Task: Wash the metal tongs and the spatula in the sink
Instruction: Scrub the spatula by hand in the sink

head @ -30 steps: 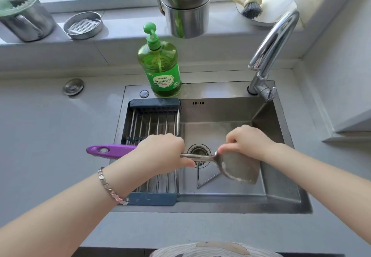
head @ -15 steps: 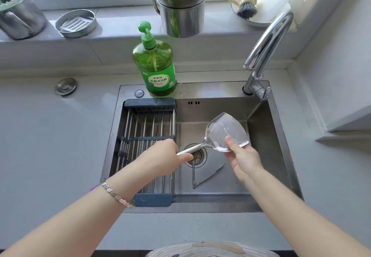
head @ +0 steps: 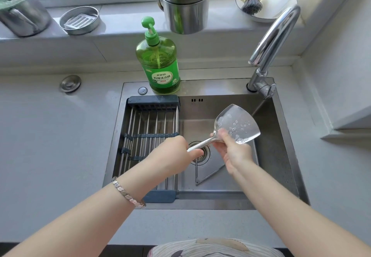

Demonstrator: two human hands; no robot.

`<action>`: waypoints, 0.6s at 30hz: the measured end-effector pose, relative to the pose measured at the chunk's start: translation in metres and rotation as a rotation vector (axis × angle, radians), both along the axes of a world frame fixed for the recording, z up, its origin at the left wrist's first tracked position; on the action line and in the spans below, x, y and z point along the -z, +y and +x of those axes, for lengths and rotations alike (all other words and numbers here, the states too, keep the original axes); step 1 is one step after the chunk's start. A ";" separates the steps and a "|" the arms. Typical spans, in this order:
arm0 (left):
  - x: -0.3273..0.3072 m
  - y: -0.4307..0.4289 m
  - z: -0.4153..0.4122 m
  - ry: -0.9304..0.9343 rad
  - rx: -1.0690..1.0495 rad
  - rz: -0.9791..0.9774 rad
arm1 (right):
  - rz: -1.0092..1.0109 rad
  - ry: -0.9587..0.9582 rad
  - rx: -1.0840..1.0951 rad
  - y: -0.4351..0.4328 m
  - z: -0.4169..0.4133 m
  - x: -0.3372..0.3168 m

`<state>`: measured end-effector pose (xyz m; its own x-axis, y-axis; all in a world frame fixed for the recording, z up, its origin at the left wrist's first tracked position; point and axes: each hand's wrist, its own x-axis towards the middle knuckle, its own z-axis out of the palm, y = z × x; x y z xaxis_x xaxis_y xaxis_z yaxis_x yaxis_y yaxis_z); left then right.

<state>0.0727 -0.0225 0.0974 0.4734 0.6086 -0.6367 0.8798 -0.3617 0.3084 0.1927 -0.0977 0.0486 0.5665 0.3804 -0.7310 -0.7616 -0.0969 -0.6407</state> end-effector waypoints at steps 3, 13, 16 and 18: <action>0.002 0.002 -0.004 0.008 -0.005 -0.002 | -0.096 -0.048 0.162 0.002 0.026 0.001; 0.006 0.002 -0.005 0.011 -0.011 0.003 | 0.042 -0.067 0.133 -0.010 0.039 -0.001; 0.006 0.000 -0.003 0.009 -0.008 0.000 | 0.046 -0.034 0.055 -0.012 0.027 0.004; 0.004 0.000 -0.004 0.004 -0.009 -0.010 | 0.064 -0.034 -0.018 -0.016 0.028 0.007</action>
<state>0.0686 -0.0222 0.0930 0.4658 0.6066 -0.6443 0.8840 -0.3512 0.3084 0.2208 -0.1133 0.0417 0.5837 0.4358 -0.6851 -0.7376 -0.0683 -0.6718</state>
